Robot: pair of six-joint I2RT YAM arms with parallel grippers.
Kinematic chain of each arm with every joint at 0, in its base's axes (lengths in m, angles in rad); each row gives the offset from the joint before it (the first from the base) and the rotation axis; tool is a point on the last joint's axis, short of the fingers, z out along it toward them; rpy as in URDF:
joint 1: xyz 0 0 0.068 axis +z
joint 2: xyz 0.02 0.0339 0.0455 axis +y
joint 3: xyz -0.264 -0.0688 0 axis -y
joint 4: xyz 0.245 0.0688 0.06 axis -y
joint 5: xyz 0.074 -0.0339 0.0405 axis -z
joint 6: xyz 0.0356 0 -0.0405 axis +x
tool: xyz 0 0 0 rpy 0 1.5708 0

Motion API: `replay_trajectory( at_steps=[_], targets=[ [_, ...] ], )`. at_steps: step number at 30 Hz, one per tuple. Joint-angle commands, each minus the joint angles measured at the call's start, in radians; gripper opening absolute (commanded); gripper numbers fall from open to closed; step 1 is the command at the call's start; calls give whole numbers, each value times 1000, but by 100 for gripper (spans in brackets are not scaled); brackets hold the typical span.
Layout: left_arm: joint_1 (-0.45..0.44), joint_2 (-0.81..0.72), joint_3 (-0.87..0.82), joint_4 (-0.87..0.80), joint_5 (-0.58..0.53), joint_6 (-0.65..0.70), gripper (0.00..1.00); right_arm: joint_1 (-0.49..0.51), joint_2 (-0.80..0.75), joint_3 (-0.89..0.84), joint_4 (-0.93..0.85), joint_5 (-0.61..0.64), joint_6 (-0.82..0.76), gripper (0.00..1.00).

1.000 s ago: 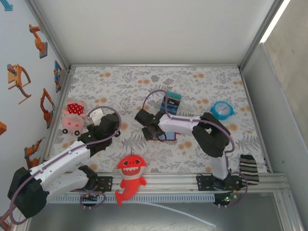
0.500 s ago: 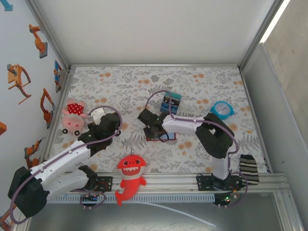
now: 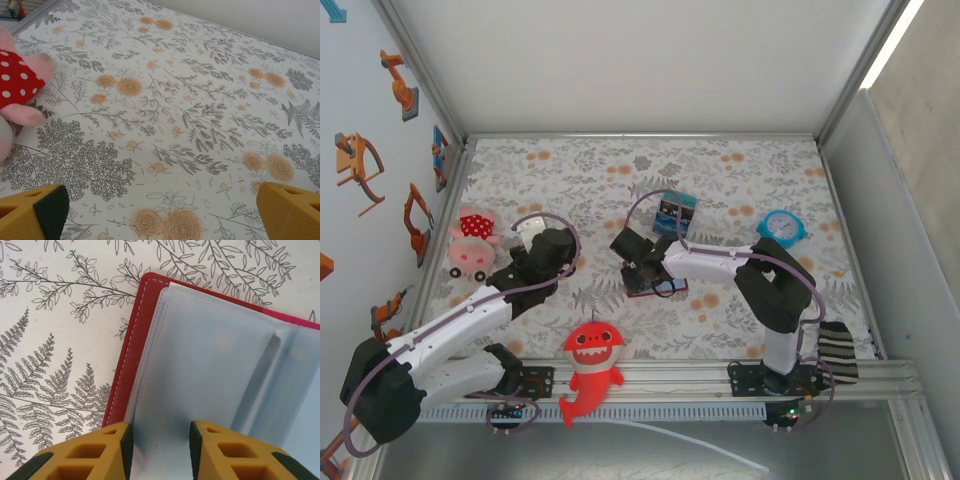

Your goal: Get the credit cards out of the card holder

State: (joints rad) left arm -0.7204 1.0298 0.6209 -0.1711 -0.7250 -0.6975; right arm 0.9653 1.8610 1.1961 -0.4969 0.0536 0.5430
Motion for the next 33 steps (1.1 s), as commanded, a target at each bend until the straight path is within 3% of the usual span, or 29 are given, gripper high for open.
replay_trajectory(
  at_steps=[1,19,24,33],
  targets=[
    [-8,7,33,19,6,26,97,-5,-51,-2,-43,62,11,35],
    [-14,19,45,14,5,38,97,-54,-139,-61,-73,151,44,33],
    [-16,36,55,15,6,34,97,-45,-141,-76,-7,57,18,38],
    [-16,77,73,14,19,22,97,-17,-70,-25,-38,43,0,48]
  ],
)
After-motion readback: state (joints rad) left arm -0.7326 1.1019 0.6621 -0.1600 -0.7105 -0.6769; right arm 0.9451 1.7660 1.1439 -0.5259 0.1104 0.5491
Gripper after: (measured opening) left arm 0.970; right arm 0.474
